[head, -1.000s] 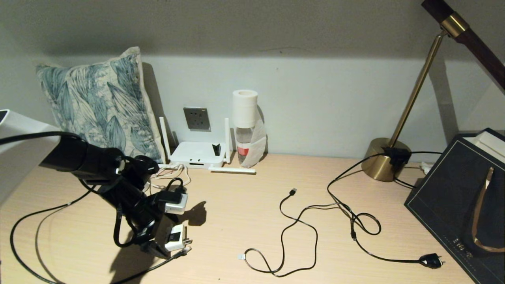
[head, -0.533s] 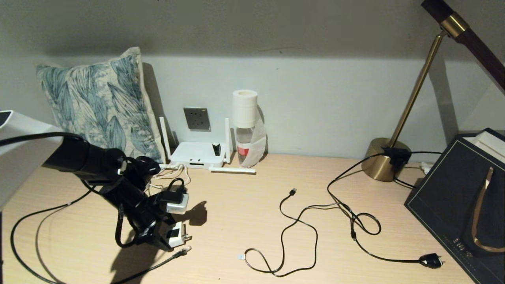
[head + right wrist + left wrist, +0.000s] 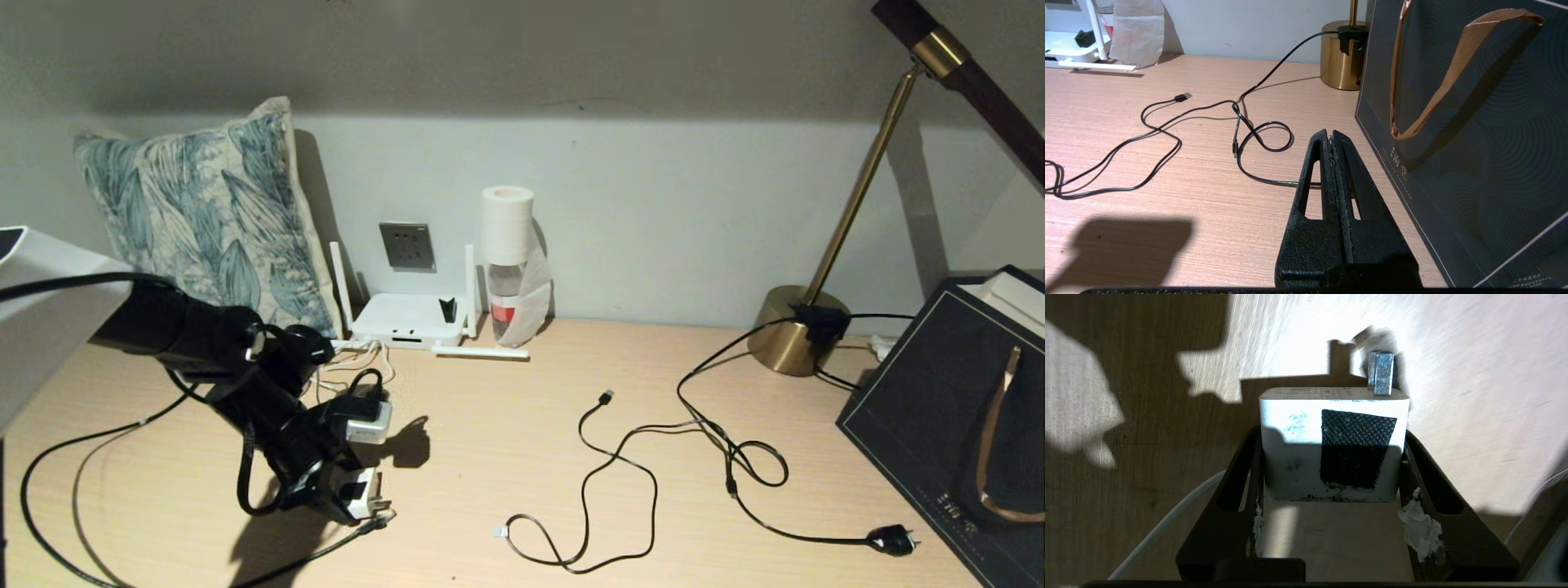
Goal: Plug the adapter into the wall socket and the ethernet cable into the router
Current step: Pick up plug
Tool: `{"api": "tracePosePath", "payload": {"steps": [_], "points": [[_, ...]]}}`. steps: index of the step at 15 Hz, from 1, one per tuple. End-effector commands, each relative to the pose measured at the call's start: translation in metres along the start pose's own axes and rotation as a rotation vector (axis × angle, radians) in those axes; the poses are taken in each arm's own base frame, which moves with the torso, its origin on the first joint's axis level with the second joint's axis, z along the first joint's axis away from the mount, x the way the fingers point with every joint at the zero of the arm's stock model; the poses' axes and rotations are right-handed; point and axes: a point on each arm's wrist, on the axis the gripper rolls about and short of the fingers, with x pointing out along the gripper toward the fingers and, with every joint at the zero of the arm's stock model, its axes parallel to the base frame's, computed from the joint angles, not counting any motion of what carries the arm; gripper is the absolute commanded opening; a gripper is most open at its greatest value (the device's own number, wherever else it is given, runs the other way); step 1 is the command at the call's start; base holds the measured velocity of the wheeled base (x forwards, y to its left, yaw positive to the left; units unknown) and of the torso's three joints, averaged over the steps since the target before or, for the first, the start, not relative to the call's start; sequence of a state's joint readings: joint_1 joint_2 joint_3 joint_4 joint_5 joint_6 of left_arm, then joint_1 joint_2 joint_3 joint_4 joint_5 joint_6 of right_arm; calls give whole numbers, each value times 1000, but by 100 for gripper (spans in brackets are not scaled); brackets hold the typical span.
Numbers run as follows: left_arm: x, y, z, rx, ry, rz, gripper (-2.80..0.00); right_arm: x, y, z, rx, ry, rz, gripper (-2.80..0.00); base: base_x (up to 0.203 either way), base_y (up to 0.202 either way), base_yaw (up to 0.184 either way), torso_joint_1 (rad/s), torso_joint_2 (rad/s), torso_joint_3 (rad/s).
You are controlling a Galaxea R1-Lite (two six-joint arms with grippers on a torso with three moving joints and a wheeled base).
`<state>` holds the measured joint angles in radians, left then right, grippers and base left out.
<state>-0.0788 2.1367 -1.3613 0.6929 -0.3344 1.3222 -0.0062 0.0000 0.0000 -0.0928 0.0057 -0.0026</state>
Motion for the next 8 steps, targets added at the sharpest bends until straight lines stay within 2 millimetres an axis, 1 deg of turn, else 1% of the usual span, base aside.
{"api": "tracePosePath", "payload": {"steps": [1, 4, 5, 8], "points": [[-26, -13, 11, -45, -77, -6, -280, 2, 0, -10, 0, 36, 1, -280, 0, 0, 0, 0, 0, 0], [-62, -29, 21, -172, -137, 35, -280, 2, 0, -10, 0, 36, 1, -280, 0, 0, 0, 0, 0, 0], [-74, -35, 26, -238, -154, 61, -280, 2, 0, -10, 0, 36, 1, -280, 0, 0, 0, 0, 0, 0], [-101, -54, 40, -466, -225, 86, -280, 2, 0, -10, 0, 36, 1, -280, 0, 0, 0, 0, 0, 0]]}}
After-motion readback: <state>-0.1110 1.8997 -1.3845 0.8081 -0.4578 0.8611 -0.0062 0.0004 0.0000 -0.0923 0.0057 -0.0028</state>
